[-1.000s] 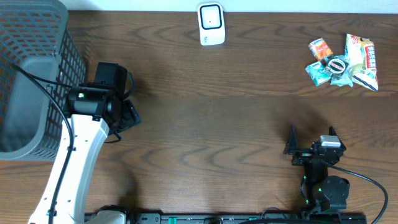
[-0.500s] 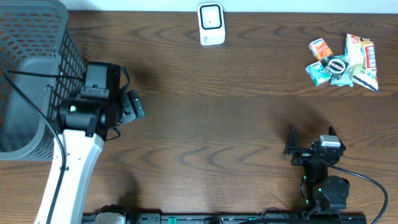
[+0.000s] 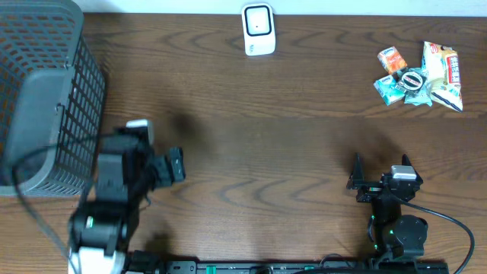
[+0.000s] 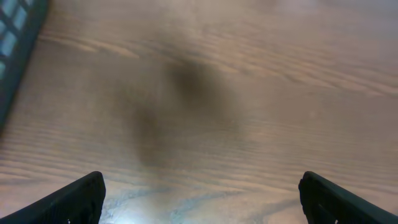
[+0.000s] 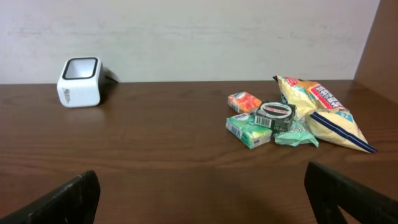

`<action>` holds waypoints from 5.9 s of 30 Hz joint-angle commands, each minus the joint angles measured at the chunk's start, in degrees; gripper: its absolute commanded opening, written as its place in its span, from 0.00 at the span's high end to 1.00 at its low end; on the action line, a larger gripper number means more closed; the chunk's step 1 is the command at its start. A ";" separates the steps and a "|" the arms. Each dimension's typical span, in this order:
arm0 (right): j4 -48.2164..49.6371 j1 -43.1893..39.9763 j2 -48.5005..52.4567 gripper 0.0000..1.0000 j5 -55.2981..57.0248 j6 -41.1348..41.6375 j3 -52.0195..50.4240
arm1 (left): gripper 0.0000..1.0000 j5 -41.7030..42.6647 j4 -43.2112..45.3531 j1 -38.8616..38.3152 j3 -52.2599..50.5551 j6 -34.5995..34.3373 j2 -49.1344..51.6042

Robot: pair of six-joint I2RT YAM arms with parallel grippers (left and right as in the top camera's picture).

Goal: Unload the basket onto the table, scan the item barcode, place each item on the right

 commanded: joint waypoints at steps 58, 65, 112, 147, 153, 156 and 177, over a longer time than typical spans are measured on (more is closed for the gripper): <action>-0.15 -0.11 -0.09 0.01 -0.15 -0.44 -0.20 | 0.03 5.49 37.33 0.20 -38.12 3.54 -44.13; -0.15 -0.11 -0.09 0.01 -0.15 -0.44 -0.20 | 0.02 5.27 42.66 0.20 -41.03 3.52 -44.13; -0.15 -0.11 -0.09 0.01 -0.15 -0.44 -0.20 | 0.03 -0.68 35.60 1.81 -42.84 -0.76 -44.11; -0.15 -0.09 -0.09 0.01 -0.15 -0.44 -0.20 | 0.02 -1.70 35.19 1.57 -42.84 10.19 -44.11; -0.15 -0.09 -0.09 0.01 -0.15 -0.44 -0.22 | 0.02 -6.67 34.95 1.60 -42.84 9.79 -44.11; -0.15 -0.09 -0.09 0.01 -0.15 -0.44 -0.20 | 0.02 -8.76 34.99 1.60 -42.84 9.70 -44.11; -0.15 -0.11 -0.09 0.01 -0.15 -0.44 -0.22 | 0.02 -6.47 34.93 1.81 -42.82 10.19 -44.11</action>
